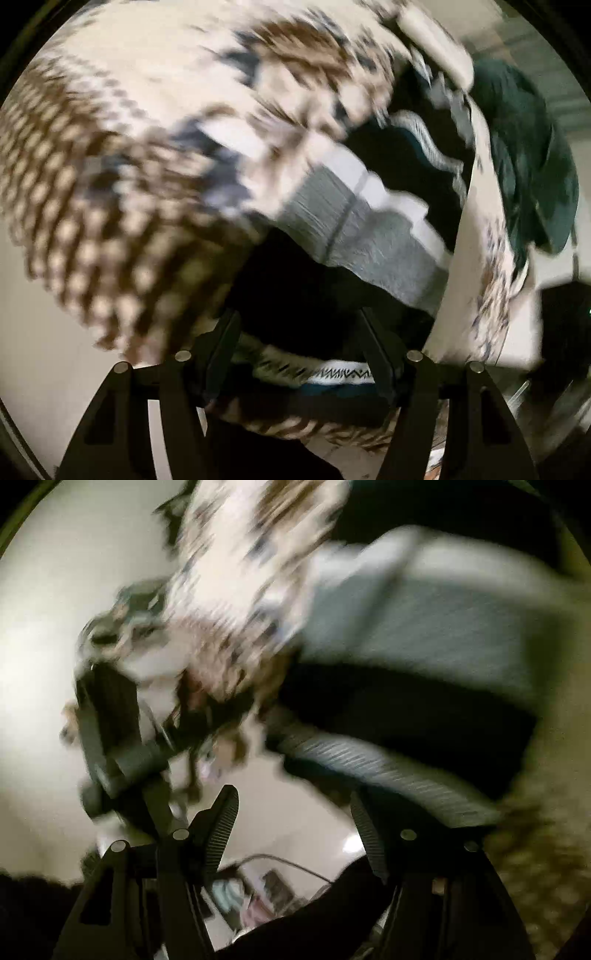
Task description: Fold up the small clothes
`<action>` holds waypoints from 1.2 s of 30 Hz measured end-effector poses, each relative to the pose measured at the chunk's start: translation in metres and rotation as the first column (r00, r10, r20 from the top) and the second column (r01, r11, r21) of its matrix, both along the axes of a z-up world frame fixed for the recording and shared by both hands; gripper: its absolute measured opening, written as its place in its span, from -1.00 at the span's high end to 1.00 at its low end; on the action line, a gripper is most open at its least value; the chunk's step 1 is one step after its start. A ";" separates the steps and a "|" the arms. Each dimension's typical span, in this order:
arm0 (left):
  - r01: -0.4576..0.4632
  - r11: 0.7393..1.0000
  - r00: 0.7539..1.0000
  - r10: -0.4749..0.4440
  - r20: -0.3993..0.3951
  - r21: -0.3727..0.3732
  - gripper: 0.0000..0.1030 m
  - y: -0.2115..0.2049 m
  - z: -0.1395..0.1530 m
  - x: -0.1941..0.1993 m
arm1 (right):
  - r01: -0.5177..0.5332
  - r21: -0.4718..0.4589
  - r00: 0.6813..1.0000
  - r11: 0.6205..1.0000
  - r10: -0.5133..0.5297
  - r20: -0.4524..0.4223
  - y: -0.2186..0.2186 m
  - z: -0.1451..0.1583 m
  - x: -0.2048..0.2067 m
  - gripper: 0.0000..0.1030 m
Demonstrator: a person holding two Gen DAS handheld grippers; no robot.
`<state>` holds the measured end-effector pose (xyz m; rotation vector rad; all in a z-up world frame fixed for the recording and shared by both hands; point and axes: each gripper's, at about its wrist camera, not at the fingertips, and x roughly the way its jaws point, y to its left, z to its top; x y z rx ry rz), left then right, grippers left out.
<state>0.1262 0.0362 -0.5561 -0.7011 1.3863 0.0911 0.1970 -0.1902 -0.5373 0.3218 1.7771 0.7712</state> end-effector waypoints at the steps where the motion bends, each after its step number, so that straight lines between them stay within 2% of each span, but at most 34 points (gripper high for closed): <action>1: 0.020 1.000 1.000 -0.020 -0.014 0.013 -0.21 -0.008 -0.007 0.005 | 0.018 -0.053 0.999 0.998 -0.015 0.047 -0.016 0.009 0.025 -0.27; 4: 0.049 0.999 0.999 -0.049 -0.017 0.011 -0.21 -0.024 -0.019 0.009 | 0.051 -0.195 0.987 0.980 -0.019 0.161 -0.032 0.039 0.089 -0.27; 8: 0.073 0.997 0.997 -0.074 0.005 0.039 -0.16 -0.032 -0.025 0.006 | 0.121 -0.276 0.961 0.953 -0.044 0.272 -0.013 0.070 0.186 -0.27; 9: 0.074 0.996 0.997 -0.075 0.013 0.042 -0.07 -0.032 -0.026 0.005 | 0.136 -0.283 0.955 0.949 -0.050 0.292 0.001 0.072 0.207 -0.27; 10: 0.070 0.996 0.997 -0.071 0.028 0.047 0.13 -0.032 -0.027 0.003 | 0.152 -0.297 0.950 0.943 -0.057 0.307 0.018 0.073 0.232 -0.27; 11: 0.076 0.996 0.996 -0.078 0.033 0.051 0.68 -0.032 -0.028 0.003 | 0.163 -0.312 0.946 0.936 -0.059 0.318 0.033 0.070 0.252 -0.27; 12: 0.088 0.995 0.995 -0.090 0.043 0.048 0.81 -0.032 -0.027 0.003 | 0.182 -0.320 0.941 0.930 -0.071 0.330 0.050 0.066 0.274 -0.27; 14: 0.096 0.994 0.992 -0.100 0.071 0.058 0.85 -0.031 -0.022 0.001 | 0.196 -0.352 0.934 0.915 -0.065 0.350 0.087 0.047 0.313 -0.27; 16: 0.094 0.994 0.992 -0.099 0.084 0.057 0.86 -0.028 -0.019 -0.002 | 0.209 -0.423 0.937 0.882 -0.057 0.344 0.114 0.019 0.347 -0.27; 17: 0.088 0.995 0.992 -0.091 0.090 0.039 0.87 -0.026 -0.016 -0.004 | 0.213 -0.447 0.943 0.869 -0.062 0.328 0.119 0.009 0.357 -0.13; 18: 0.081 0.996 0.992 -0.084 0.093 0.039 0.87 -0.024 -0.015 -0.005 | 0.212 -0.472 0.947 0.856 -0.060 0.317 0.127 -0.002 0.360 0.81; 20: 0.048 0.998 0.993 -0.051 0.110 0.028 0.88 -0.015 -0.005 -0.010 | 0.235 -0.508 0.942 0.829 -0.064 0.330 0.136 -0.010 0.365 0.90; 25: -0.020 0.999 0.992 0.016 0.127 0.030 0.88 0.007 0.013 -0.021 | 0.267 -0.453 0.905 0.850 -0.059 0.422 0.152 0.021 0.366 0.91; 27: -0.021 0.999 0.993 0.018 0.113 0.029 0.87 0.014 0.008 -0.021 | 0.257 -0.476 0.904 0.841 -0.035 0.426 0.159 0.019 0.372 0.91; 29: -0.047 0.999 0.996 0.046 0.077 0.012 0.86 0.025 -0.009 -0.019 | 0.229 -0.495 0.917 0.838 -0.016 0.399 0.166 0.008 0.374 0.90; 30: -0.044 0.999 0.998 0.045 0.054 -0.013 0.79 0.031 -0.019 -0.017 | 0.208 -0.496 0.930 0.843 -0.013 0.368 0.170 -0.003 0.376 0.89; 31: -0.053 0.996 0.999 0.054 0.005 -0.071 0.78 0.040 -0.035 -0.015 | 0.177 -0.483 0.945 0.857 -0.010 0.328 0.171 -0.011 0.376 0.86; 33: -0.104 0.981 0.994 0.105 -0.005 -0.161 0.50 0.057 -0.041 -0.020 | 0.153 -0.454 0.950 0.878 -0.004 0.313 0.163 -0.008 0.363 0.65; 34: -0.116 0.979 0.993 0.117 -0.003 -0.165 0.38 0.067 -0.038 -0.024 | 0.147 -0.435 0.948 0.888 0.000 0.319 0.158 -0.002 0.354 0.43; 35: -0.114 0.980 0.993 0.115 0.001 -0.163 0.06 0.073 -0.034 -0.026 | 0.139 -0.409 0.946 0.902 0.001 0.323 0.147 0.008 0.338 0.15; 36: -0.111 0.980 0.994 0.113 0.005 -0.166 -0.17 0.077 -0.031 -0.029 | 0.130 -0.383 0.947 0.914 -0.001 0.320 0.135 0.018 0.318 0.05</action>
